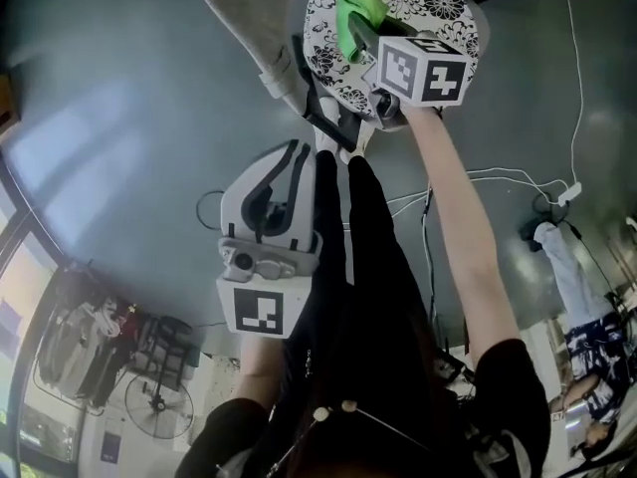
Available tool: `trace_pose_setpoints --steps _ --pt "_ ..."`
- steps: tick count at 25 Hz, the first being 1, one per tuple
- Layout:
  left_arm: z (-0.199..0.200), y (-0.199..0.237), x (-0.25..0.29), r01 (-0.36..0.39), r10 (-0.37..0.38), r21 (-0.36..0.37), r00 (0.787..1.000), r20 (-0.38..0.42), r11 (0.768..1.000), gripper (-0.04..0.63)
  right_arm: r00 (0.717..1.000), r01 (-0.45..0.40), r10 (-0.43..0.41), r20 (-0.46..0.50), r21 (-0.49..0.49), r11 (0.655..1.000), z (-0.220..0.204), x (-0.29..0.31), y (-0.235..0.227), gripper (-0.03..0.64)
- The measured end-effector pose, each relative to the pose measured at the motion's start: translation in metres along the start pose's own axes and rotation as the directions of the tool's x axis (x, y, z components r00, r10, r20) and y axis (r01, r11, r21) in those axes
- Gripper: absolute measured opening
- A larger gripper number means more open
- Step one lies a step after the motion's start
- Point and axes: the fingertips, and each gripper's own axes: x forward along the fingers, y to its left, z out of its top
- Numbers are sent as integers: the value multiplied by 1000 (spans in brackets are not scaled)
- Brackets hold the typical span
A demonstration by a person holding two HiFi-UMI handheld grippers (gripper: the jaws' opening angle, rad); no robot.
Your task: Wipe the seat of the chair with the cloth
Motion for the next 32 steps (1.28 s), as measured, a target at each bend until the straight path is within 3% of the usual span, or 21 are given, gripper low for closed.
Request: trace_pose_setpoints --steps 5,11,17,24,32 --pt "-2 10 3 -5 5 -29 1000 9 1000 26 991 -60 88 -104 248 967 -13 49 -21 46" --pt "-1 6 6 22 -21 -22 1000 6 1000 26 969 -135 204 -137 396 908 -12 84 -16 46" --pt "-2 18 13 18 -18 -70 1000 3 997 26 984 -41 106 -142 403 914 -10 102 -41 46" --pt "-6 30 16 -10 10 -37 1000 -20 999 26 986 19 49 -157 404 915 -16 82 -89 46" --pt "-7 16 29 45 -45 -45 999 -16 998 26 983 138 -81 -166 368 919 -18 32 -164 46"
